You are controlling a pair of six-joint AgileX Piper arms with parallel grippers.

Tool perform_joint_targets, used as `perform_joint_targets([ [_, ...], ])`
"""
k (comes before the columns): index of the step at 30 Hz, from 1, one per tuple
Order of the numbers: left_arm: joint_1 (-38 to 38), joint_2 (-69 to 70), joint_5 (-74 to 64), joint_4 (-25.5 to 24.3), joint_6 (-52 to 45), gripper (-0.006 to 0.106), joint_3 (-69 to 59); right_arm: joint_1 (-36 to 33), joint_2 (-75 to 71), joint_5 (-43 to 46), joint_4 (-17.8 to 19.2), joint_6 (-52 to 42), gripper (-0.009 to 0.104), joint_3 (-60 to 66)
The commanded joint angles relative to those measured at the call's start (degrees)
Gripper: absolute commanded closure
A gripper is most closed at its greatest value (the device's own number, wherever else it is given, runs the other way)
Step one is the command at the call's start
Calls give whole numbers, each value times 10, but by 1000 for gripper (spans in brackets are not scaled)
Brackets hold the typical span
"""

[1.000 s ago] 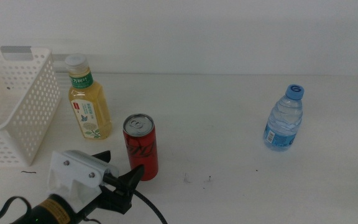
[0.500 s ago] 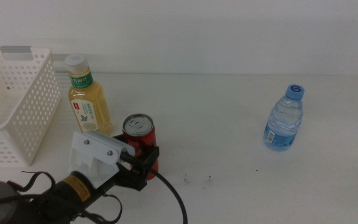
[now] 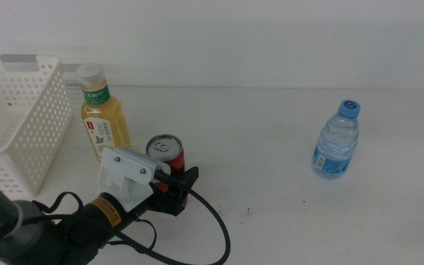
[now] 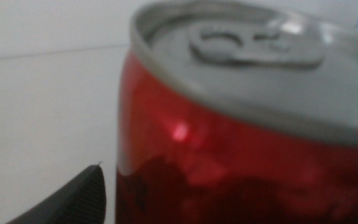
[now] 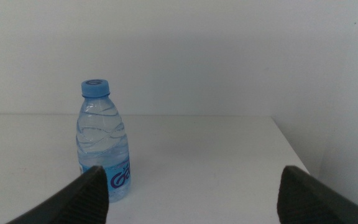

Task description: Use arms to grab the bottles and put them into the dustbin to the left of the table.

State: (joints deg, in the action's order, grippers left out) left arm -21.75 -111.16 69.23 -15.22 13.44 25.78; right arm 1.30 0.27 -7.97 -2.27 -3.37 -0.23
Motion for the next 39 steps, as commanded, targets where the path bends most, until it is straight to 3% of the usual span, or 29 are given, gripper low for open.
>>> perform_joint_targets([
  [1,0,-9,7,-3,7,10,7,4,-3,2,4,-1,2,2],
  [14,0,-37,7,-6,6,13,18,4,-3,2,4,-1,2,2],
  [26,0,-37,7,-34,6,61,20,4,-3,2,4,-1,2,2],
  [29,0,-37,7,-26,-1,62,20,4,-3,2,4,-1,2,2],
  [35,0,12,-9,-85,1,62,25,4,-3,2,4,-1,2,2],
  [39,0,57,-67,-92,20,62,27,4,-3,2,4,-1,2,2],
])
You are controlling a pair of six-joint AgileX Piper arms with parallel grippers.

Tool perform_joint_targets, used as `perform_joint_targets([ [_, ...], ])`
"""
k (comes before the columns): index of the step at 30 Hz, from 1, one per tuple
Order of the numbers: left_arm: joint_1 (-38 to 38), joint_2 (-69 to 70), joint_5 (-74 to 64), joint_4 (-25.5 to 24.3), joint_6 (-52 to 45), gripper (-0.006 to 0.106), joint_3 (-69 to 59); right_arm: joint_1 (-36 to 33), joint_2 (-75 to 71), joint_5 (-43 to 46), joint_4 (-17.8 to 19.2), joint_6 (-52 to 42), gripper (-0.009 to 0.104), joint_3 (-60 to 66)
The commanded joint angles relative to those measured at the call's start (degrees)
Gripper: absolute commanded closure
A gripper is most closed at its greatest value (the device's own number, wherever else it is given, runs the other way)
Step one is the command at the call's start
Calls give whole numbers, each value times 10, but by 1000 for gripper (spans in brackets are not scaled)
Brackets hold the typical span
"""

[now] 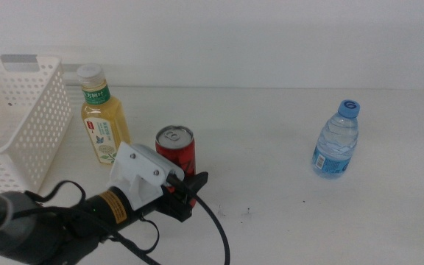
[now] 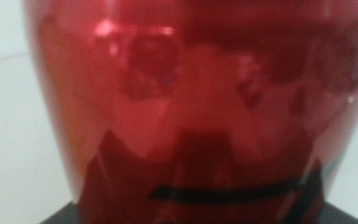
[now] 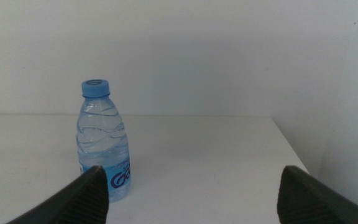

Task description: Use arms to grab the bottles and put them into the dustbin to the left of the table.

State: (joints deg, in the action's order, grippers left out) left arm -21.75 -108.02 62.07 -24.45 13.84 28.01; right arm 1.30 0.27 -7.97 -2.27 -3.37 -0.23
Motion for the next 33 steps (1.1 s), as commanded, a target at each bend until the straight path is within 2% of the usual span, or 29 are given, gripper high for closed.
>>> perform_joint_targets([
  [1,0,39,-18,0,23,62,8,4,-3,2,4,-1,2,2],
  [7,0,117,-196,-4,91,62,48,4,-3,2,4,-1,2,2],
  [9,0,142,-256,-27,143,62,72,4,-3,2,4,-1,2,2],
  [13,0,180,-386,-144,294,62,131,4,-3,2,4,-1,2,2],
  [15,0,193,-442,-218,373,62,160,4,-3,2,4,-1,2,2],
  [18,0,208,-469,-316,482,62,189,4,-3,2,4,-1,2,2],
  [20,0,217,-465,-346,519,62,203,4,-3,2,4,-1,2,2],
  [26,0,224,-471,-339,521,62,233,4,-3,2,4,-1,2,2],
  [29,0,227,-507,-268,468,62,244,4,-3,2,4,-1,2,2],
  [33,-1,227,-590,-101,307,62,254,4,-3,2,4,-1,2,2],
])
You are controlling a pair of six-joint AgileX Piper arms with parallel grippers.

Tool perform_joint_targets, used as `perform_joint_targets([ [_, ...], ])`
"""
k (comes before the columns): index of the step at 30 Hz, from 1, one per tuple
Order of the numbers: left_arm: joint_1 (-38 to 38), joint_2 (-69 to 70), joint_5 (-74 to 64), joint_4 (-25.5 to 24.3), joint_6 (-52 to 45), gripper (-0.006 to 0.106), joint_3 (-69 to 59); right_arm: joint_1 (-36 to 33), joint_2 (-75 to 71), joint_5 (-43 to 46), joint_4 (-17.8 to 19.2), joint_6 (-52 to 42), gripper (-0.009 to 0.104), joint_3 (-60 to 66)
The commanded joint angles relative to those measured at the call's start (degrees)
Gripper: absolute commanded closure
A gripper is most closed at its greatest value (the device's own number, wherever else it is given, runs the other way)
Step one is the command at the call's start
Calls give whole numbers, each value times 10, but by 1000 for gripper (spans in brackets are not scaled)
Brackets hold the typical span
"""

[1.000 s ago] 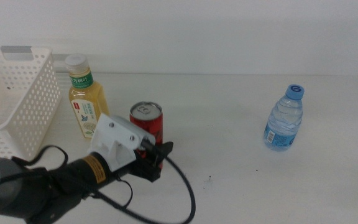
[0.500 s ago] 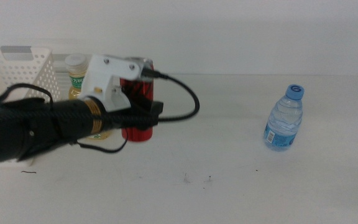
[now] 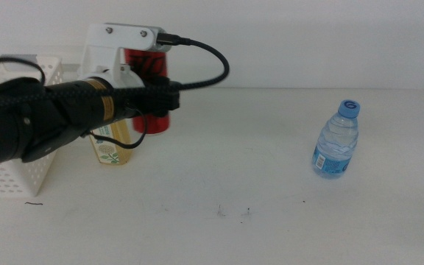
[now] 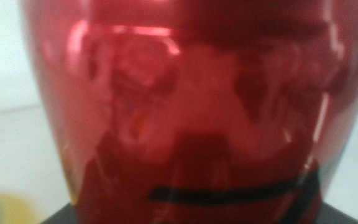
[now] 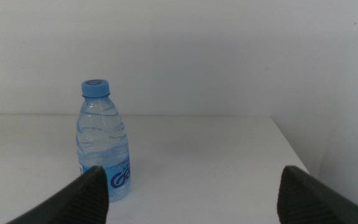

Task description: Use arms to grab the bottles and put them into the dustbin to the left of the table.

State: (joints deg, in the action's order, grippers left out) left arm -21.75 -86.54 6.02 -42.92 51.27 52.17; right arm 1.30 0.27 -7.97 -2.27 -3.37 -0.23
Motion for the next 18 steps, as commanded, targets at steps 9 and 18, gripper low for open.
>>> perform_joint_targets([
  [9,-2,11,-341,311,-397,62,153,4,-3,2,4,-1,2,2],
  [18,74,2,-508,426,-555,62,290,4,-3,2,4,-1,2,2],
])
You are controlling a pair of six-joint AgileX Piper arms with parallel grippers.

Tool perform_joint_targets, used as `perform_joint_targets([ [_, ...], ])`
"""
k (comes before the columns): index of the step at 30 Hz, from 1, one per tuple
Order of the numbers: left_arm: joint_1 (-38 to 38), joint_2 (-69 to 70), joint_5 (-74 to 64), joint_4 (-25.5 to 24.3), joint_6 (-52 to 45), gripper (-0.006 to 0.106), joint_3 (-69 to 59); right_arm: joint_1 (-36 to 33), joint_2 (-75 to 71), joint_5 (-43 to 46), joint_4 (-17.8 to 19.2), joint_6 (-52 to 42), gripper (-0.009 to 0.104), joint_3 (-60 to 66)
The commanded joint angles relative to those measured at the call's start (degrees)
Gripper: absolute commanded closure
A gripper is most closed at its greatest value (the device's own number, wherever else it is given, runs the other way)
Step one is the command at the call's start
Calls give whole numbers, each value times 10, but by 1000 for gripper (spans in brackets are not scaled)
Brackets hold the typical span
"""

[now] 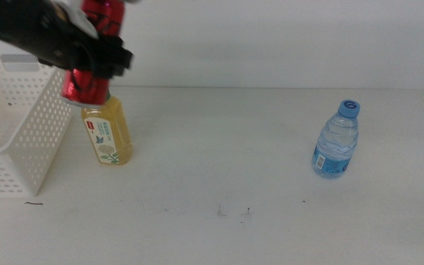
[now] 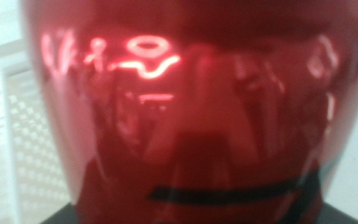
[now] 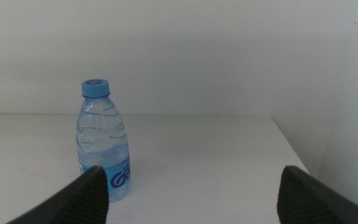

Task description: Use arms to grab the bottles and put them into the dustbin to the left of the table.

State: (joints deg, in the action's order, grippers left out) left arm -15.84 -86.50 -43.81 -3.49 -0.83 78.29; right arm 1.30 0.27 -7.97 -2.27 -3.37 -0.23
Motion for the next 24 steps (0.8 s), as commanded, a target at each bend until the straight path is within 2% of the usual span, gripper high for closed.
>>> perform_joint_targets([
  [1,30,-2,-28,51,-53,62,46,4,-3,2,4,-1,2,2],
  [5,86,-31,-88,99,-99,62,111,4,-3,2,4,-1,2,2],
  [9,136,-61,-157,125,-130,62,173,4,-3,2,4,-1,2,2],
  [15,217,-104,-237,125,-150,62,247,4,-3,2,4,-1,2,2],
  [24,321,-178,-251,140,-173,62,270,4,-3,2,4,-1,2,2],
])
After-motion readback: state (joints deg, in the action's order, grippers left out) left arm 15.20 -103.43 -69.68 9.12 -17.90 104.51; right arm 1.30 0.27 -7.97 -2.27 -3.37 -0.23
